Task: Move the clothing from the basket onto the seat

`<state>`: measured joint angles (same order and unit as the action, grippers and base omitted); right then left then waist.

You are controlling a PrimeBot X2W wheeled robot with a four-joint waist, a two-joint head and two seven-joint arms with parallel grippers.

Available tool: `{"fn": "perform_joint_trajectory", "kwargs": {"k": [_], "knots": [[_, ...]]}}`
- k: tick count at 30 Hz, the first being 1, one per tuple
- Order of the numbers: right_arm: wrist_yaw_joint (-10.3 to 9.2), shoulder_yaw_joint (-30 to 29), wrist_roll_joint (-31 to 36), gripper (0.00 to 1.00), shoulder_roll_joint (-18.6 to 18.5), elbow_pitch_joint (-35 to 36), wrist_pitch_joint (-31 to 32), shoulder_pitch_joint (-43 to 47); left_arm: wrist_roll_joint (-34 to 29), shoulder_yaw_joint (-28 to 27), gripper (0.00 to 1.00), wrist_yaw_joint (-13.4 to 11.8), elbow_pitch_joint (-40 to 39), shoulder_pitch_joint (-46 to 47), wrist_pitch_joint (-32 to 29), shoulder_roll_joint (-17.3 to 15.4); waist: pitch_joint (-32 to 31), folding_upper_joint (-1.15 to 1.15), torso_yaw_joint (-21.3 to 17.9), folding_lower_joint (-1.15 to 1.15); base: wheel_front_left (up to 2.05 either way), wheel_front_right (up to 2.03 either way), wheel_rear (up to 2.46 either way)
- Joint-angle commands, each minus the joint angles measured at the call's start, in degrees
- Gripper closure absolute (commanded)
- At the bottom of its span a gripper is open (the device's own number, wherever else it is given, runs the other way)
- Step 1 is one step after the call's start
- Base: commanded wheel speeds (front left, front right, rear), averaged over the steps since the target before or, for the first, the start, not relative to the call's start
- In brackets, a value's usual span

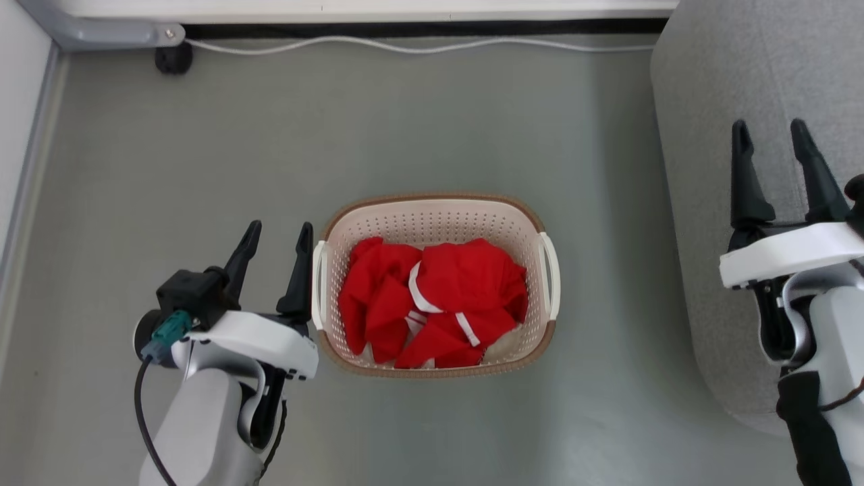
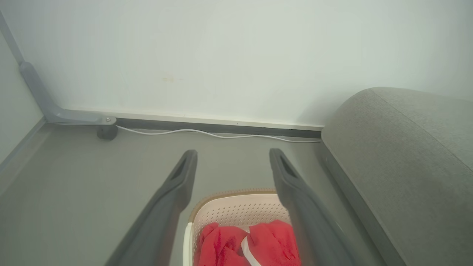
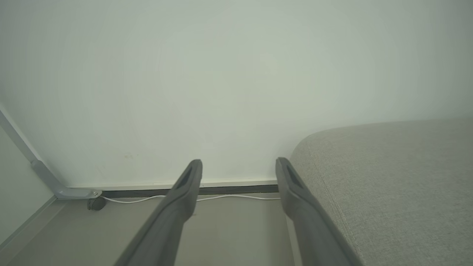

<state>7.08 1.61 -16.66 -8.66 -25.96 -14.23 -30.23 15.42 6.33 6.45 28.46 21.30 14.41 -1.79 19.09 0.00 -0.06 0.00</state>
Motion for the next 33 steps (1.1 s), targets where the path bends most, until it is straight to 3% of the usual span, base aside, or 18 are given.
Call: {"fn": "perform_joint_trajectory", "kwargs": {"k": [1, 19, 33], "knots": [[0.41, 0.64, 0.46, 0.0, -0.61, 2.29, -0.77, -1.87, 0.98, -0.98, 0.0, -0.84, -1.68, 2.67, 0.59, -1.1, 3.98, 0.0, -0.07, 0.0, 0.0, 0.0, 0.0], [0.41, 1.95, 0.75, 0.0, -1.5, 9.49, -0.77, -11.42, 6.52, 7.84, 0.0, -2.64, -1.98, 13.14, 0.59, -1.09, 21.99, 0.0, -1.96, 0.0, 0.0, 0.0, 0.0], [0.41, 7.29, -0.19, 0.0, 0.69, 14.06, -0.77, -18.21, 11.04, 18.09, 0.0, -1.56, 11.51, 25.64, 0.59, -1.09, 31.25, 0.0, -5.87, 0.0, 0.0, 0.0, 0.0]]}}
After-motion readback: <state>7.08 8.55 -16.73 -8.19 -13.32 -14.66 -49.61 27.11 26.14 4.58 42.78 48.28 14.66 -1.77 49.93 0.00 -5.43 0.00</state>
